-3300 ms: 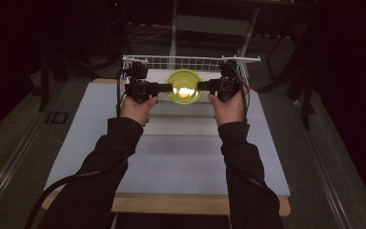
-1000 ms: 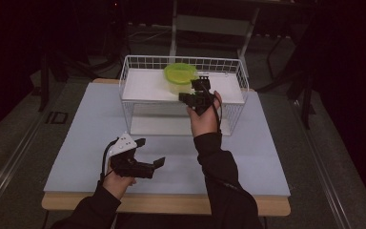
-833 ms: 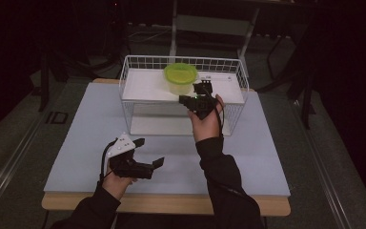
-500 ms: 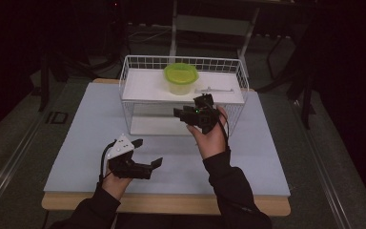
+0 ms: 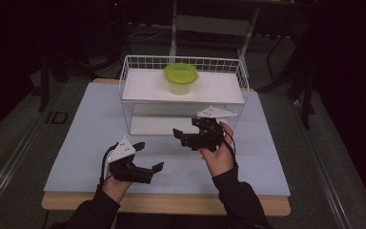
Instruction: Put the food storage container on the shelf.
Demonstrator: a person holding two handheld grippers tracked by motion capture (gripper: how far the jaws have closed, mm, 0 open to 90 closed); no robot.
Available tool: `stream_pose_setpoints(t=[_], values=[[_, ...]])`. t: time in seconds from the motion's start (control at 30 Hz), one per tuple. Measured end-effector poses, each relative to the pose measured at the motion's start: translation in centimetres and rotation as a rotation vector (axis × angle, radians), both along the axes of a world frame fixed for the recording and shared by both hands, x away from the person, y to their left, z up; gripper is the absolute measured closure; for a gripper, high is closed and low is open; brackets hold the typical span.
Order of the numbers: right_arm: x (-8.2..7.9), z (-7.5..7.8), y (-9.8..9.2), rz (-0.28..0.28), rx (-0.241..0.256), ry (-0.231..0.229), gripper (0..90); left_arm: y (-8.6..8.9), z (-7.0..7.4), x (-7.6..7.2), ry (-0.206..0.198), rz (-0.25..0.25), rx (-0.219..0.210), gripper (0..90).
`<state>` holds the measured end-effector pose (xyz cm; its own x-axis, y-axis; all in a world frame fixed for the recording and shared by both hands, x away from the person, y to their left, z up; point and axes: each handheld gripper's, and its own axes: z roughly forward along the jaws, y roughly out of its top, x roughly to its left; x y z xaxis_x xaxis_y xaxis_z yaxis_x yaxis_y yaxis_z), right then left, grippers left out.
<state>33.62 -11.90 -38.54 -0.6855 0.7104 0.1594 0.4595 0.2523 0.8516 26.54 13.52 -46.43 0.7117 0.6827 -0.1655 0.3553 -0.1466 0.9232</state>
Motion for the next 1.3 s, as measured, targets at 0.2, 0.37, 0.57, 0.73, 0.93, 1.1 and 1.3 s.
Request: stream_pose_setpoints(t=[0.2,0.37,0.57,0.73,0.93,1.1,1.3], values=[[-1.2,-1.0,-1.6,0.01,-0.017,-0.044,15.1,0.0,0.0,0.0,0.0,-0.011,-0.005,1.9],[-1.8,-1.9,-2.5,0.006,-0.038,-0.037,15.1,0.0,0.0,-0.1,0.003,-0.017,-0.005,1.9],[-2.9,-4.2,-3.6,0.024,-0.094,-0.004,15.1,-0.1,-0.1,-0.1,0.009,-0.026,0.0,1.9],[-3.7,-5.9,-4.4,0.026,-0.113,0.012,15.1,-0.1,-0.1,-0.1,0.009,-0.033,0.002,1.9],[-4.6,-7.3,-5.7,0.029,-0.14,0.031,15.1,-0.2,-0.2,-0.1,0.013,-0.041,0.005,1.9],[-5.2,-7.8,-7.3,0.006,-0.127,0.038,15.1,-0.3,-0.3,-0.1,0.013,-0.046,0.015,1.9],[-5.9,-7.8,-8.8,-0.004,-0.124,0.018,15.1,-0.3,-0.4,-0.2,0.017,-0.05,0.015,1.9]])
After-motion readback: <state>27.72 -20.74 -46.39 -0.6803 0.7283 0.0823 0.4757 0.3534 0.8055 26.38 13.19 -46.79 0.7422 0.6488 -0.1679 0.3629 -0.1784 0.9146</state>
